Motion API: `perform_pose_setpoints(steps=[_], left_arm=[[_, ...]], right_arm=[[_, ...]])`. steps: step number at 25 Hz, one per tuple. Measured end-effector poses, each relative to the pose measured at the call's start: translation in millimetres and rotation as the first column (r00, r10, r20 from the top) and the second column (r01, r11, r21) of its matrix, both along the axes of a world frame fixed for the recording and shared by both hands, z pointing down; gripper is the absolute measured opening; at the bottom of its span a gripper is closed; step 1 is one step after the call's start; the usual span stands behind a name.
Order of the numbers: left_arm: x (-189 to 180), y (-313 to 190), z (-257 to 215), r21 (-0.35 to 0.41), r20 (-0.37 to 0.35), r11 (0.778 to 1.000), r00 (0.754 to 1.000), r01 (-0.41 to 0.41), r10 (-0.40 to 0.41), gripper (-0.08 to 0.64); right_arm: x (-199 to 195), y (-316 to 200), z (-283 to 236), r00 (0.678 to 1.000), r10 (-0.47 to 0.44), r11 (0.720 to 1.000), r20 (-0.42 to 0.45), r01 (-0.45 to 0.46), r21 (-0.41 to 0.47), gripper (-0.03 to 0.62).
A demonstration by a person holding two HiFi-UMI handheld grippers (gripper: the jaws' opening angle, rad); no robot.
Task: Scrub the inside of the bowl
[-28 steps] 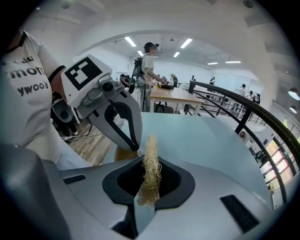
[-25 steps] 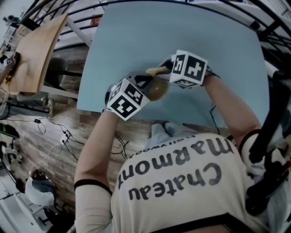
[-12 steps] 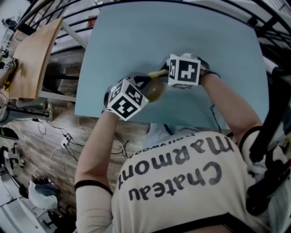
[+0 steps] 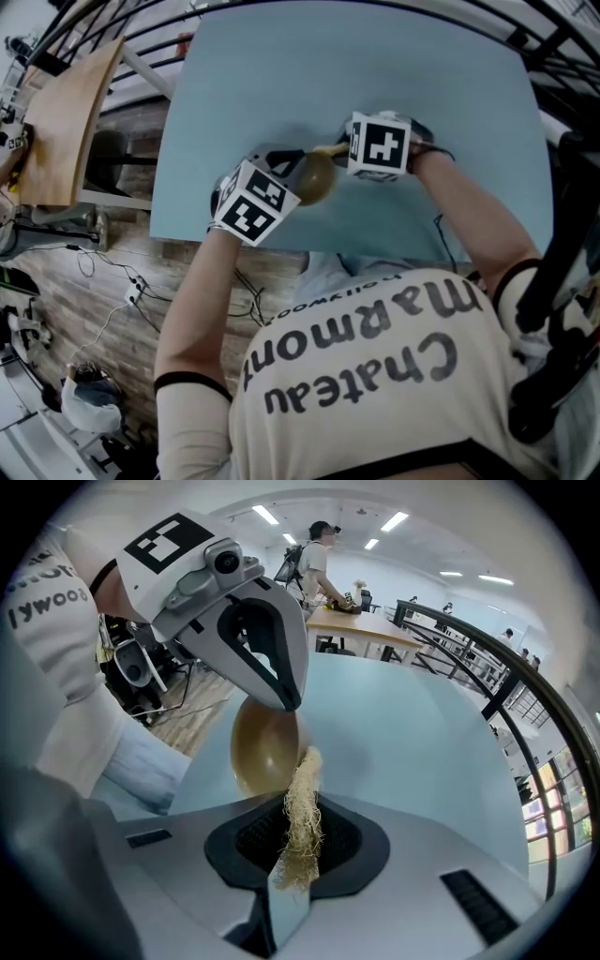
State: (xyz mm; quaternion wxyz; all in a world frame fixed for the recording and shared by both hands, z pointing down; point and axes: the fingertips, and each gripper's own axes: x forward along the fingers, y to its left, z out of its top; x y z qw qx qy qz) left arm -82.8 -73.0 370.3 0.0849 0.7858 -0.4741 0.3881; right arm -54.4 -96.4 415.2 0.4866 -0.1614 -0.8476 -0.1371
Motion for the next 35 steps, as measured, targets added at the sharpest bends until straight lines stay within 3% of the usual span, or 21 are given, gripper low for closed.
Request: perform_pose_setpoints(steps=[5, 10, 18, 35], left_arm=[[-2, 0, -6, 0.043, -0.003, 0.998, 0.999, 0.038, -0.038, 0.006], [-16, 1, -13, 0.102, -0.059, 0.987, 0.991, 0.126, -0.120, 0.006], [-40, 1, -32, 0.159, -0.172, 0.951, 0.956, 0.267, -0.239, 0.006], [-63, -3, -55, 0.198, -0.328, 0.892, 0.885, 0.407, -0.331, 0.006]], right_arm=[[6, 5, 5, 0.999, 0.048, 0.998, -0.023, -0.049, -0.033, 0.060], [-3, -2, 2, 0.990, 0.137, 0.988, 0.018, -0.135, -0.075, 0.060], [-8, -6, -4, 0.946, 0.321, 0.912, 0.043, -0.297, -0.281, 0.060], [-16, -1, -8, 0.904, 0.428, 0.833, 0.010, -0.390, -0.392, 0.060]])
